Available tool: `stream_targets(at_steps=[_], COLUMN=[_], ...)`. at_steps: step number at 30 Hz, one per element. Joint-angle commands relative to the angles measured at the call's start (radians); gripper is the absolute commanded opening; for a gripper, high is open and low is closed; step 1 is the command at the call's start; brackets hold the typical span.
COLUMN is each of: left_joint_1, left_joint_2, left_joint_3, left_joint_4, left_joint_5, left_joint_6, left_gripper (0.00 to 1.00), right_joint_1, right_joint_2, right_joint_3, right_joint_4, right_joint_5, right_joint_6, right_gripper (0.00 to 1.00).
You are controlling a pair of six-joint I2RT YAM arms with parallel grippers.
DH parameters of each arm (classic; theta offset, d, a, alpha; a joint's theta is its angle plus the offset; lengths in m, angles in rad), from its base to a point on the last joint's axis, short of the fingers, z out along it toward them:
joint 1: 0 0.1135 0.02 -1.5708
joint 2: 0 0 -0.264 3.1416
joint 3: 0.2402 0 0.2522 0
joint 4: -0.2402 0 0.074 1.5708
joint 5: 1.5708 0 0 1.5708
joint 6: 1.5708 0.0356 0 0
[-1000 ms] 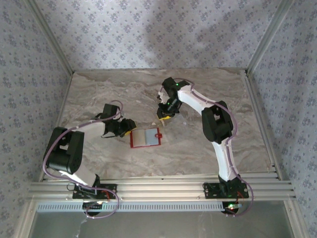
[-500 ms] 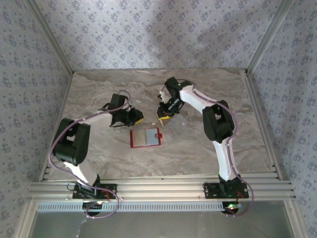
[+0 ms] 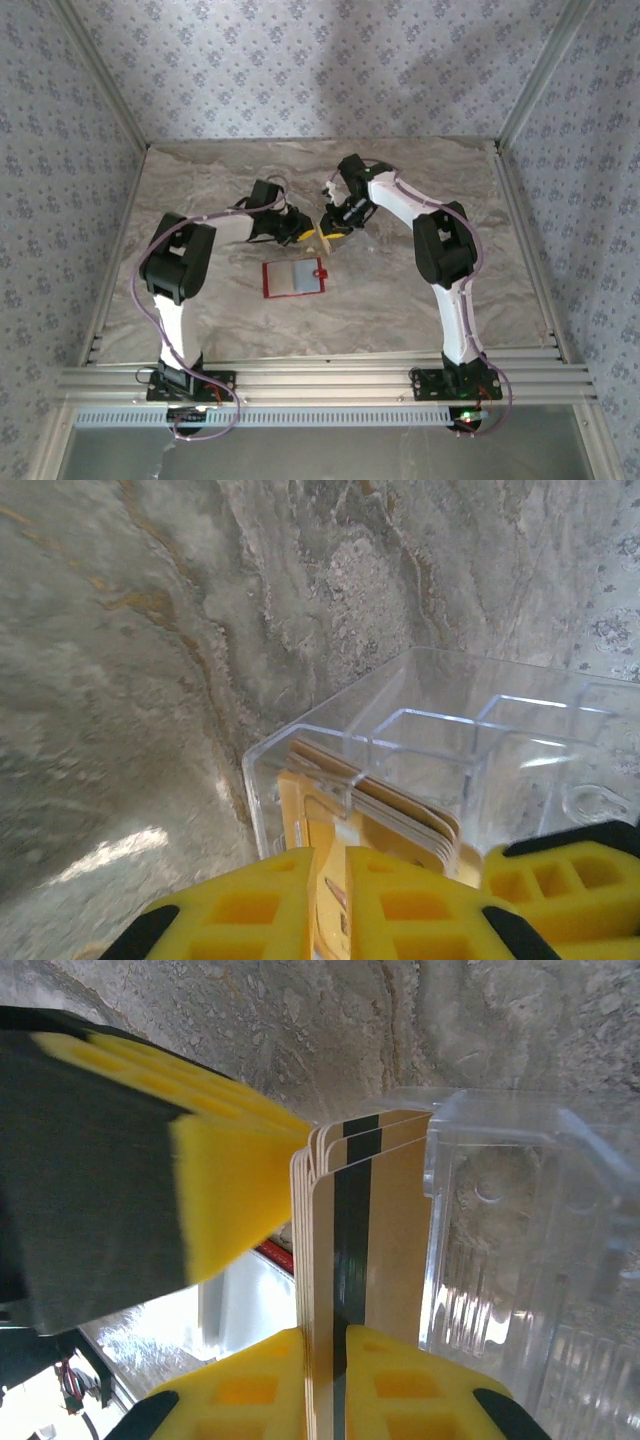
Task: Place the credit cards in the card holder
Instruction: Pick up the credit card from the storage box.
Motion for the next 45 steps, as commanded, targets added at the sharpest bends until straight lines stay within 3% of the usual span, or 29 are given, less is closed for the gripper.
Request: stream_targets(at_steps=[1, 14, 20, 31, 45], left_joint_1=[-0.013, -0.035, -0.049, -0.059, -0.060], left_joint_2=[0.032, 0.104, 0.118, 0.130, 0.131], left_joint_3=[0.026, 0.047, 0.063, 0.078, 0.077], left_joint_4=[0.051, 0.078, 0.068, 0.029, 0.028], left_joint_5=[0.034, 0.027, 0.019, -0.012, -0.013], left_joint_6=[-0.026, -0.029, -0.021, -0.001, -0.001], left_gripper=[0.15, 0.15, 0.16, 0.16, 0.16], right_joint_1=[-0.008, -0.012, -0.019, -0.028, -0.035], right_joint_2=[-0.030, -0.043, -0.043, -0.067, -0.111], right_joint_3=[-0.015, -0.023, -0.023, -0.038, -0.057], right_joint_4=[-0.020, -0.030, -0.025, -0.006, -0.029], right_joint_5=[0.001, -0.024, -0.043, -0.072, 0.011], right_joint_6=[0.015, 0.017, 0.019, 0.034, 0.043], right_gripper=[0.16, 0.25, 0.20, 0.22, 0.11])
